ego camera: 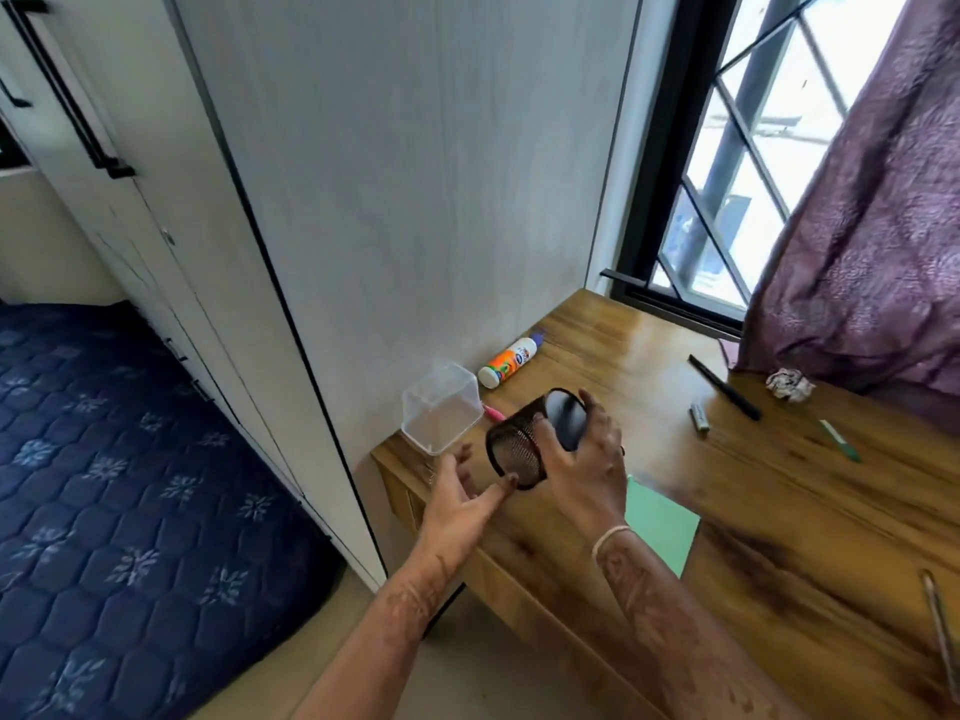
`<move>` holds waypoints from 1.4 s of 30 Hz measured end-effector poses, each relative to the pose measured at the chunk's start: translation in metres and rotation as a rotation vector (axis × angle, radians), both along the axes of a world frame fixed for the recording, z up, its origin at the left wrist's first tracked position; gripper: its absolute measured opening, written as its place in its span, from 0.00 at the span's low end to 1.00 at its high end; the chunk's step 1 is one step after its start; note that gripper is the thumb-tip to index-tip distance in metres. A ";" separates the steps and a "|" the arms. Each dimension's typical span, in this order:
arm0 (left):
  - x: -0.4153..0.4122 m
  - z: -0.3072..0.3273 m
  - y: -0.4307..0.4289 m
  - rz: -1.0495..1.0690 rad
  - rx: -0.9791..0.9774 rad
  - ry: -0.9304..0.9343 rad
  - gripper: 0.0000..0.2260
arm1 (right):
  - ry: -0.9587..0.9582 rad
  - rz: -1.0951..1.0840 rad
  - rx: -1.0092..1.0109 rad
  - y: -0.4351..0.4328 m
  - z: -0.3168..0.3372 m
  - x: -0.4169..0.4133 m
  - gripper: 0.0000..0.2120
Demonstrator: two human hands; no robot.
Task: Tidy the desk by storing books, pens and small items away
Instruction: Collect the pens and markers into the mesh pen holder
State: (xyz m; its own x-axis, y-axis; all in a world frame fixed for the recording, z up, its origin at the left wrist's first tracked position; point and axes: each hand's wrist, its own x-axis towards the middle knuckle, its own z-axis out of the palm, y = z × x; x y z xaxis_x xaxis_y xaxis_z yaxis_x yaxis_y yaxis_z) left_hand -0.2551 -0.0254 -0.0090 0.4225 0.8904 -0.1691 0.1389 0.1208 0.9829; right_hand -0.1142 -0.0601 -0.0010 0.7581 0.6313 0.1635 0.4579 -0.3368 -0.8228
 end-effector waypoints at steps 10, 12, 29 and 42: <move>0.027 0.011 0.021 -0.146 -0.019 -0.162 0.36 | 1.306 0.021 0.437 0.009 0.006 -0.014 0.21; 0.032 0.016 0.033 -0.125 0.008 -0.195 0.33 | 1.302 0.052 0.421 0.014 0.004 -0.018 0.22; -0.014 0.025 0.093 -0.315 0.237 -0.001 0.38 | -0.256 0.258 -0.303 0.057 -0.035 0.027 0.11; -0.019 -0.013 0.075 -0.446 0.115 0.125 0.40 | -0.164 -0.012 -0.023 0.062 -0.002 0.047 0.09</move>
